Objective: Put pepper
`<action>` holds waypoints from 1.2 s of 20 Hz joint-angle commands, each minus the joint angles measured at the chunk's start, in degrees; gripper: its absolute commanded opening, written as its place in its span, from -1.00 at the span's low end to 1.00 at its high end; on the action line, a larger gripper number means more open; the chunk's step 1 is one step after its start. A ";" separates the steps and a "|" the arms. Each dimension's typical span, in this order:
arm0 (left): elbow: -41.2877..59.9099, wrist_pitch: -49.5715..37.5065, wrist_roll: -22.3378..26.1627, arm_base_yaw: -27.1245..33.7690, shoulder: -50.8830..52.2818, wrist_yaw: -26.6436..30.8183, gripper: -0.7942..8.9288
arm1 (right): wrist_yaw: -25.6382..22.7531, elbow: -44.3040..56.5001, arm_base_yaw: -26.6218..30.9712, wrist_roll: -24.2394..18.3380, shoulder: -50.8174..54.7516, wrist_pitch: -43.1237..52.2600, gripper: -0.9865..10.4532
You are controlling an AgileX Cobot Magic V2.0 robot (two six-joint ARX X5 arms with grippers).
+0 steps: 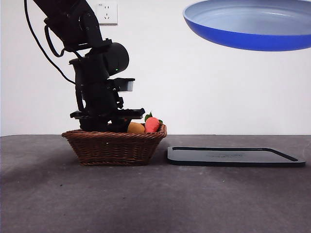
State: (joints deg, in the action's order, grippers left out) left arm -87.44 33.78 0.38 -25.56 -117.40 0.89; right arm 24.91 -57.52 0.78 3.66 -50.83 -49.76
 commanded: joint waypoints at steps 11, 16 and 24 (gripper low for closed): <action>-1.14 3.45 -2.38 -2.91 20.17 -6.21 -0.61 | 0.28 -1.01 0.00 2.58 -12.81 2.23 -0.82; -1.11 4.57 -3.41 -10.32 24.59 -15.34 -0.61 | 0.35 -1.01 -0.20 6.71 -24.44 7.21 -0.82; -1.09 2.93 3.06 -22.82 15.21 -12.92 -0.61 | 0.57 -1.01 -1.60 9.03 -30.93 8.41 -0.82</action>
State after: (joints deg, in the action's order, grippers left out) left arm -87.66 37.15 1.69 -48.23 -101.16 -12.25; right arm 25.02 -57.52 -0.73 12.03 -81.17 -41.95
